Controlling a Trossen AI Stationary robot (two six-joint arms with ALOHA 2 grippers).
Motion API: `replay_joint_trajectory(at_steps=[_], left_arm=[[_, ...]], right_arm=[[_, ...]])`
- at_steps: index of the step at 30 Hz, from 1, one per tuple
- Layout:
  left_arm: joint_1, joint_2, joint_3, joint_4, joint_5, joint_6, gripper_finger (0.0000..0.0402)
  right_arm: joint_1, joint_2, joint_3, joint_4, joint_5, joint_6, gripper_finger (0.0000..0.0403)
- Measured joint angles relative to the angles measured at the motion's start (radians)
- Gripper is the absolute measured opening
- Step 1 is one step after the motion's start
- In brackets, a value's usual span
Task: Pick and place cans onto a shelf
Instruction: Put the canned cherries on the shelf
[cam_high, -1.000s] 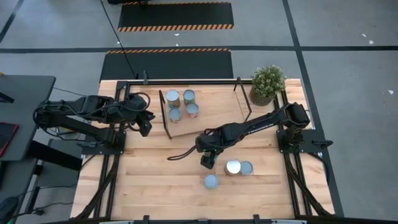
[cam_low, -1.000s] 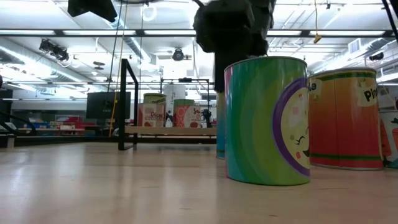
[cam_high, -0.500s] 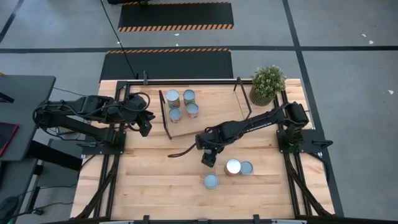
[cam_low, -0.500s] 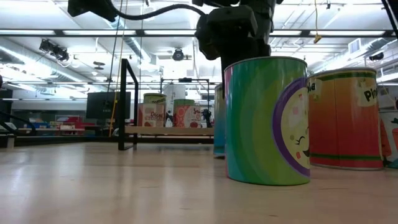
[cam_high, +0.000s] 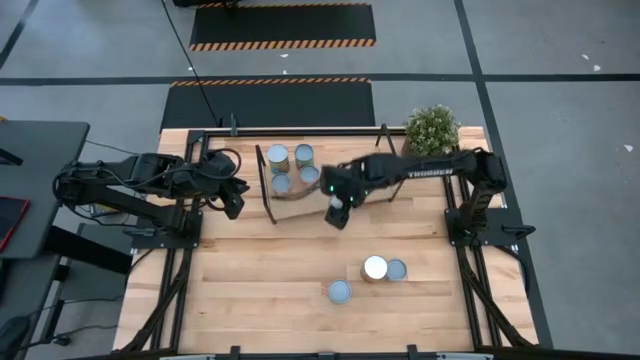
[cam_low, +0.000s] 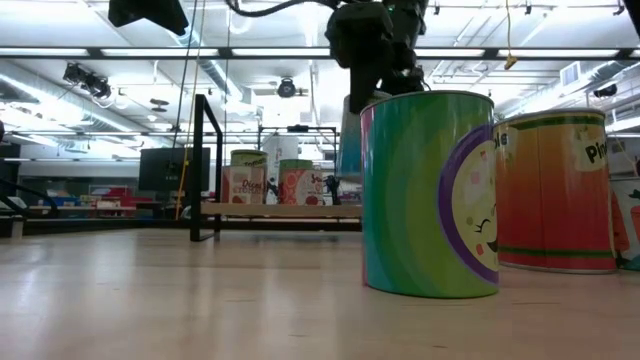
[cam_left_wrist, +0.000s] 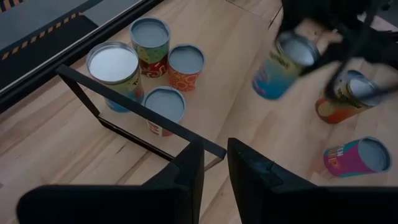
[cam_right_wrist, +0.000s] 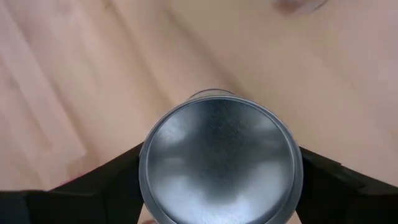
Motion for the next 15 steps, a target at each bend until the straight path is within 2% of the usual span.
replay_joint_trajectory(at_steps=[4,11,15], left_arm=[[0.0,0.0,0.0,0.001,-0.005,-0.001,0.0078],[0.0,0.0,0.0,0.0,-0.046,0.0,0.0078],[0.0,0.0,0.0,0.0,-0.064,0.0,0.0078]], right_arm=[[-0.064,0.003,0.066,-0.039,0.062,-0.078,0.033],[-0.217,0.035,0.063,-0.036,0.084,-0.151,0.033],[-0.266,0.043,0.063,0.029,0.132,-0.235,0.033]])
